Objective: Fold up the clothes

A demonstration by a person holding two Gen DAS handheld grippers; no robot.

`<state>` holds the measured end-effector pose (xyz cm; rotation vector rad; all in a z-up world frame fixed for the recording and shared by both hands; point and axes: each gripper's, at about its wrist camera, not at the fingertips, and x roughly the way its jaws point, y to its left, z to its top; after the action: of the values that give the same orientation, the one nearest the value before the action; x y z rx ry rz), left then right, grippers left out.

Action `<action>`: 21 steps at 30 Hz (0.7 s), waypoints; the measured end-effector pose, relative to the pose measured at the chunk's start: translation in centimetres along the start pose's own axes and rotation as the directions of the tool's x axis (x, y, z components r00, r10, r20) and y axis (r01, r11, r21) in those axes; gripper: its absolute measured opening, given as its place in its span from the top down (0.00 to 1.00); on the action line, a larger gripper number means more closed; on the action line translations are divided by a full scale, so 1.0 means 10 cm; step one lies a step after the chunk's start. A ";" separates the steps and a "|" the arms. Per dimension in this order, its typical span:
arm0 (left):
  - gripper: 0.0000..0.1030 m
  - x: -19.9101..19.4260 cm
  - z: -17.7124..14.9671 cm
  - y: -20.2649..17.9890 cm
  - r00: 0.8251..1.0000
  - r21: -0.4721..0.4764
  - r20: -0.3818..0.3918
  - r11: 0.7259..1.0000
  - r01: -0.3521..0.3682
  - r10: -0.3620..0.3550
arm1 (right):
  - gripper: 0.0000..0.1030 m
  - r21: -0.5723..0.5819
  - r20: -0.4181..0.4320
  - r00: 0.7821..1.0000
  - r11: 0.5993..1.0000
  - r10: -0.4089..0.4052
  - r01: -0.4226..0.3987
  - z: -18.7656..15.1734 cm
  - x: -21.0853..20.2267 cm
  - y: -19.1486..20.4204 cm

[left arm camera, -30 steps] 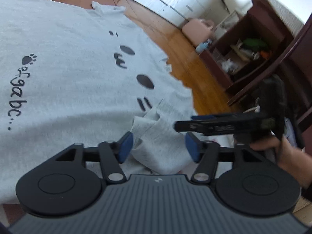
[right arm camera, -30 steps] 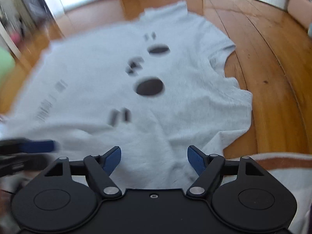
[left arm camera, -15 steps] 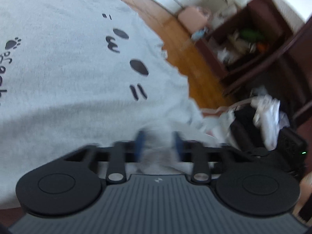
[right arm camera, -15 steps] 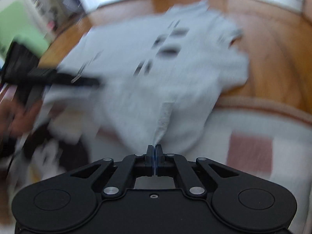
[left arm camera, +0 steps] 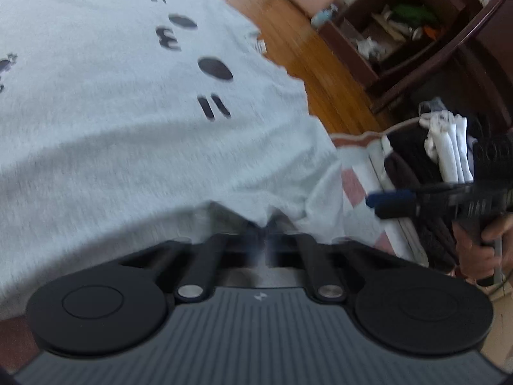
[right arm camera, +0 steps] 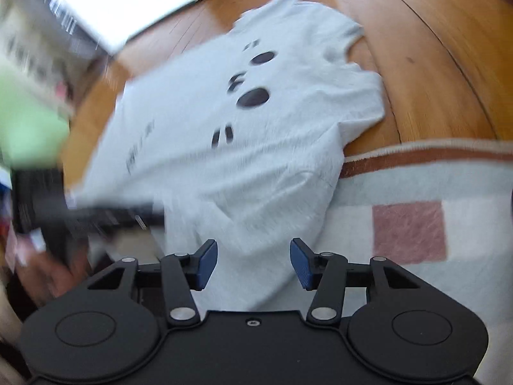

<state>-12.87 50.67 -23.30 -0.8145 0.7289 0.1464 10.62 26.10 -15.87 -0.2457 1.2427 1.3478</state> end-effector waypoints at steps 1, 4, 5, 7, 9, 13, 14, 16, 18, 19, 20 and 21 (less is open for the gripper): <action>0.97 -0.01 -0.02 0.02 1.000 -0.046 -0.018 0.999 0.002 -0.003 | 0.46 0.000 -0.011 1.000 1.000 0.019 -0.019 -0.01 0.00 0.04; 0.97 -0.03 -0.10 0.11 0.996 -0.166 -0.087 0.986 -0.018 0.004 | 0.40 -0.018 -0.038 0.998 0.998 0.058 -0.059 -0.11 0.06 0.22; 0.97 -0.04 -0.13 0.14 0.995 -0.177 -0.098 0.984 -0.027 0.010 | 0.38 -0.031 -0.055 0.997 0.998 0.059 -0.061 -0.18 0.11 0.29; 0.97 -0.07 -0.16 0.16 0.995 -0.169 -0.101 0.985 -0.036 0.019 | 0.38 -0.076 -0.109 0.993 0.996 0.035 -0.043 -0.32 0.25 0.42; 0.97 -0.09 -0.17 0.13 0.995 -0.158 -0.101 0.987 -0.031 0.015 | 0.38 -0.152 -0.163 0.987 0.988 -0.001 -0.024 -0.47 0.38 0.56; 0.97 -0.11 -0.18 0.01 0.995 -0.120 -0.100 0.992 -0.032 0.019 | 0.51 -0.362 -0.077 0.985 0.925 -0.156 0.119 -0.72 0.46 0.74; 0.97 -0.13 -0.19 -0.02 0.996 -0.120 -0.091 0.992 -0.026 0.015 | 0.94 -0.408 -0.023 0.977 0.894 -0.212 0.184 -0.74 0.43 0.76; 0.97 -0.23 -0.22 -0.02 0.997 -0.173 -0.053 0.984 0.053 -0.063 | 0.98 -0.462 0.037 0.940 0.828 -0.338 0.316 -0.72 0.32 0.80; 0.97 -0.33 -0.25 -0.05 0.988 -0.222 -0.041 0.965 0.136 -0.149 | 0.98 -0.479 0.087 0.917 0.791 -0.388 0.381 -0.67 0.04 0.92; 0.97 -0.37 -0.27 -0.12 0.990 -0.193 -0.047 0.973 0.124 -0.135 | 0.98 -0.477 0.102 0.915 0.788 -0.391 0.390 -0.65 -0.11 0.97; 0.97 -0.41 -0.28 -0.19 0.992 -0.160 -0.052 0.981 0.108 -0.118 | 0.98 -0.468 0.109 0.910 0.787 -0.400 0.402 -0.66 -0.21 0.99; 0.96 -0.36 -0.30 -0.28 0.994 -0.088 -0.100 0.996 0.031 -0.040 | 0.98 -0.466 0.111 0.898 0.776 -0.425 0.425 -0.69 -0.24 0.97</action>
<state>-16.17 47.16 -20.67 -0.9225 0.8082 0.1057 -0.26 22.38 -11.94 -0.8330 0.7610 1.2275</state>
